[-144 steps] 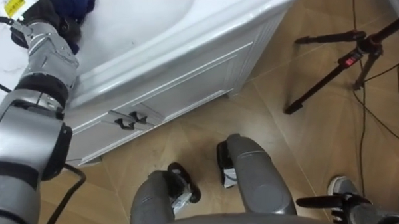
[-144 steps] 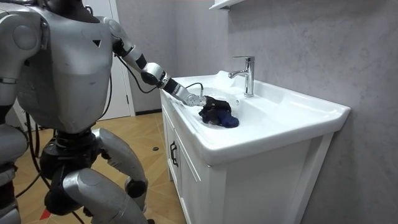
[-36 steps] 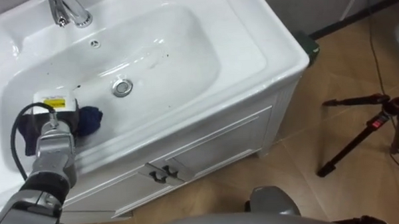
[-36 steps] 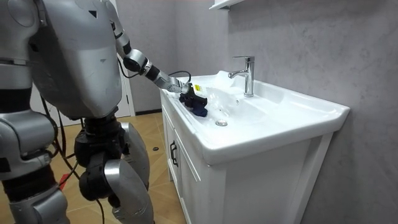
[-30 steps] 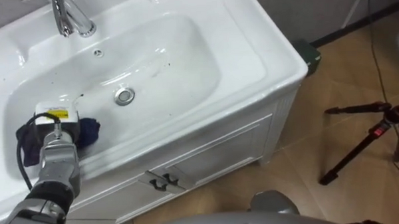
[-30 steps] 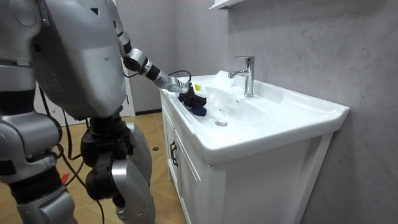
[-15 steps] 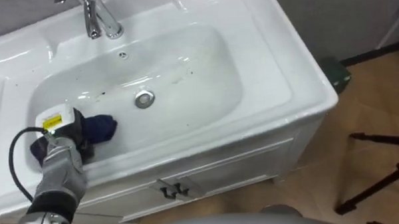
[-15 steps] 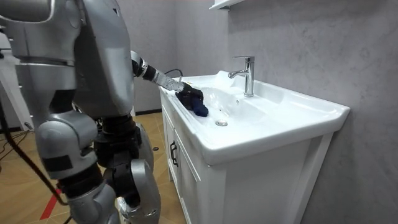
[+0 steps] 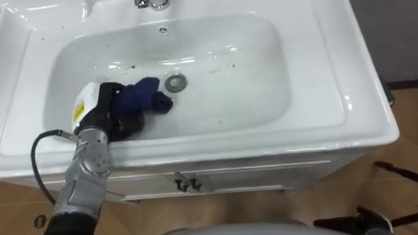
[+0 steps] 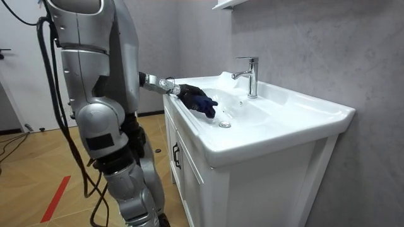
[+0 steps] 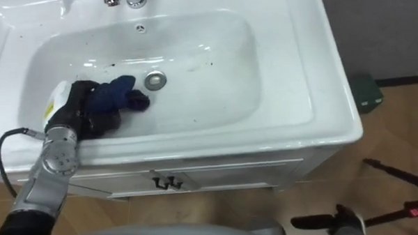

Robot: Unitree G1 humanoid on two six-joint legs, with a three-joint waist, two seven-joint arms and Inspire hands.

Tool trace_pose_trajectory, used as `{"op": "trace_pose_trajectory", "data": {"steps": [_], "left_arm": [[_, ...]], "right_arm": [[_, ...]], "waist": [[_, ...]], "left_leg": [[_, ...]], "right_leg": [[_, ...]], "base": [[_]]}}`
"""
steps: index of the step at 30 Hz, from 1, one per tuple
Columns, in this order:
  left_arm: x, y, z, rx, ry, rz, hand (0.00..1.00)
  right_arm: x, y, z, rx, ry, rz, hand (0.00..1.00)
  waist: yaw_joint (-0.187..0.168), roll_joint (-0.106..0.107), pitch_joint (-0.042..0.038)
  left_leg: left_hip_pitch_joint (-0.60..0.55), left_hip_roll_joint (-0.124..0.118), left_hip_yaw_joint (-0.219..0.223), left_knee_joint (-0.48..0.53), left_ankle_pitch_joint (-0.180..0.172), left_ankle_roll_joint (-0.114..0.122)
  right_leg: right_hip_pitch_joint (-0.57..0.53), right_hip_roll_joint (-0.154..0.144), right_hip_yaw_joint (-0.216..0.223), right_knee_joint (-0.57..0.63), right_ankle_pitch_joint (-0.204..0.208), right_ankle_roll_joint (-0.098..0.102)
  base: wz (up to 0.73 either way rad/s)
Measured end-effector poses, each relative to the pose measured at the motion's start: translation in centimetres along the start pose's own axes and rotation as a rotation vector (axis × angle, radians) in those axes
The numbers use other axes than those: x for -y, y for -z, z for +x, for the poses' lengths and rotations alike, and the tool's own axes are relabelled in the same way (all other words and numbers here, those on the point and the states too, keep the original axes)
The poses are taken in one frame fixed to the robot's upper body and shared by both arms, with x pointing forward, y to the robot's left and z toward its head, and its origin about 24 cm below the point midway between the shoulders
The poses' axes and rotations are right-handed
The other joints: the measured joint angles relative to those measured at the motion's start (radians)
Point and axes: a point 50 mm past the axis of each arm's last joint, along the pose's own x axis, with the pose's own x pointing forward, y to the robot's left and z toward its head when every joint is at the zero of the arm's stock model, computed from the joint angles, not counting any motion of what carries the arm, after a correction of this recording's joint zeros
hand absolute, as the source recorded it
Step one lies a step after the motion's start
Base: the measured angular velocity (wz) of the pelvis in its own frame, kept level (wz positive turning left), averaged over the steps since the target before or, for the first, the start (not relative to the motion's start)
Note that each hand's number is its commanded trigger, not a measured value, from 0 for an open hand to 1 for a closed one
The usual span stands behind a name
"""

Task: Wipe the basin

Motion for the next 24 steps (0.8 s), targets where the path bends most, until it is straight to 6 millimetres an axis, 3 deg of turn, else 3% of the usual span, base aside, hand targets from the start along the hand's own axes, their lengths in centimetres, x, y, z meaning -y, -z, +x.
{"op": "trace_pose_trajectory", "data": {"steps": [4,9,17,22,24], "left_arm": [[0.5,-0.4,-0.1,0.018,-0.021,-0.044,1.00],[0.0,-0.4,-0.1,0.024,-0.063,-0.050,1.00],[-1.2,-1.2,0.0,0.067,-0.158,-0.056,1.00],[-2.4,-2.8,-0.1,0.143,-0.236,-0.076,1.00],[-3.1,-2.8,-0.1,0.147,-0.278,-0.083,1.00]], "right_arm": [[-0.7,0.5,-0.1,-0.007,-0.047,0.017,0.00],[-0.7,0.7,-0.1,-0.009,-0.054,0.018,0.00],[-0.4,1.9,-0.3,-0.052,-0.044,0.012,0.00],[-0.4,2.3,-0.4,-0.052,-0.046,0.027,0.00],[-0.4,2.2,-0.4,-0.044,-0.048,0.036,0.00]], "waist": [[0.024,-0.009,-0.0009],[0.025,-0.015,-0.0032],[0.029,-0.004,-0.0033],[0.075,0.002,-0.0021],[0.078,0.006,-0.0015]], "left_leg": [[0.026,-0.006,-0.007,-0.009,0.000,0.000],[0.022,-0.008,-0.011,-0.004,0.000,0.001],[-0.005,-0.011,-0.037,0.020,0.000,0.004],[-0.011,-0.009,-0.037,0.037,0.001,0.005],[-0.004,-0.010,-0.038,0.034,0.001,0.005]], "right_leg": [[0.020,-0.004,0.001,-0.001,0.002,0.004],[0.019,-0.006,0.001,-0.001,0.005,0.008],[0.018,-0.009,0.000,0.000,0.007,0.006],[0.019,-0.005,0.003,-0.017,0.009,0.004],[0.029,-0.004,0.001,-0.019,0.011,0.005]], "base": [[0.01],[0.01],[0.09],[0.01],[0.05]]}}
